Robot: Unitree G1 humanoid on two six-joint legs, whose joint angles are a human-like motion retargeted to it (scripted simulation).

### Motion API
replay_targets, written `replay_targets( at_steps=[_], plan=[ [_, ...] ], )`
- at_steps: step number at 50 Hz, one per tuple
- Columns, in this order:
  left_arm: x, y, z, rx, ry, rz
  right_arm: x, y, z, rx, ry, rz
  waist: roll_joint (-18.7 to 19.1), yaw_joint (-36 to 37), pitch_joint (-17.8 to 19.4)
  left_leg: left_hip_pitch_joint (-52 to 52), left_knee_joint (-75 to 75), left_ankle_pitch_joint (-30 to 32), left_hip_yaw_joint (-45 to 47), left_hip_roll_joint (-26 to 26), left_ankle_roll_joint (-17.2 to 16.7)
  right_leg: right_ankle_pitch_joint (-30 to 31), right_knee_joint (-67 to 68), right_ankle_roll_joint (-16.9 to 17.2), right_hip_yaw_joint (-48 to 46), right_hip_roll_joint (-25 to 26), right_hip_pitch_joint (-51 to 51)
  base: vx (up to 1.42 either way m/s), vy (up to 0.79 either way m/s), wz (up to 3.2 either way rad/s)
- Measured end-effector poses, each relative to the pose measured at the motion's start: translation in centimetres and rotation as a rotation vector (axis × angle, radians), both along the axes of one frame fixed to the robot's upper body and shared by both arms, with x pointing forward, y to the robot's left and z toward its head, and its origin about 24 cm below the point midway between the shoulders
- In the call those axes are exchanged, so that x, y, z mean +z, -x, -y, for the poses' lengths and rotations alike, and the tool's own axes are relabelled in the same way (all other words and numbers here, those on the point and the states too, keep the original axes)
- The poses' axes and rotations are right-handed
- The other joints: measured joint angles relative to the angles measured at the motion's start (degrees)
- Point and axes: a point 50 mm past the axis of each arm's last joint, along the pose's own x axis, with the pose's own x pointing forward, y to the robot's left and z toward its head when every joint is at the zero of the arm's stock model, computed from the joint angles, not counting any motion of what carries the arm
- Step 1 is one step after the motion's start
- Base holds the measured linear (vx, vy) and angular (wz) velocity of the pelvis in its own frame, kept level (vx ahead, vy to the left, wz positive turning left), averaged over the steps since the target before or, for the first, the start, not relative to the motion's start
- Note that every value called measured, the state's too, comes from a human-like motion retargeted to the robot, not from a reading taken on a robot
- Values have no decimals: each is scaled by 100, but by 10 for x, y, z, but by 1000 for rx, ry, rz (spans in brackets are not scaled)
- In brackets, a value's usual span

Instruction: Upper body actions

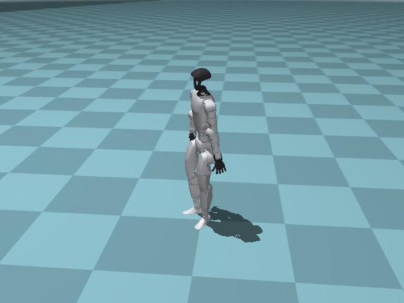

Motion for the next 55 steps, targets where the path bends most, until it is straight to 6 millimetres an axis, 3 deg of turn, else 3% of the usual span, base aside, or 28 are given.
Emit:
replay_targets(
  at_steps=[6, 11, 17, 26, 35, 45, 55],
  plan=[
    [0, 2, -1, -7, 18, -11, 0, 20, 0, -63, -6, -74, -2, 2, -95, 8, 22, -25, -70, -50, -15, -48, -306, -171, -169, -17, 184, 0, 0, 0],
    [-2, -4, 12, 31, 50, 20, 0, 28, 3, -69, 10, -135, 14, 96, -152, 34, 56, -45, -129, -65, -49, 3, -511, -132, -249, -75, 285, -1, -1, 2],
    [-6, -11, 35, 43, 103, 49, 0, 17, 4, -35, 21, -104, 112, -47, -254, 23, 92, -34, -227, -16, -84, 14, -620, -198, -304, -29, 346, -3, -2, 17],
    [-7, -20, 55, -103, 193, 68, -1, -4, -7, -56, -60, -43, 190, -108, -373, 43, 121, -17, -260, 74, -159, 8, -695, -300, -318, 70, 391, -1, -1, 0],
    [-7, -22, 46, -133, 183, 63, -1, -9, -12, -25, -77, -32, 226, -122, -445, 13, 98, 49, -239, 220, -247, -33, -695, -411, -309, 206, 342, -4, -8, 1],
    [-4, -7, 30, -16, 130, 16, -1, 14, -5, -27, -31, -103, 221, -108, -512, 20, 93, 144, -242, 397, -398, -143, -796, -592, -279, 425, 453, -4, -11, 6],
    [-4, 7, 35, 15, 143, -22, 2, 30, 10, -65, 43, -146, 243, -172, -504, 2, 294, 154, -426, 564, -568, -236, -865, -762, -277, 574, 571, -4, -11, 21]
  ],
)
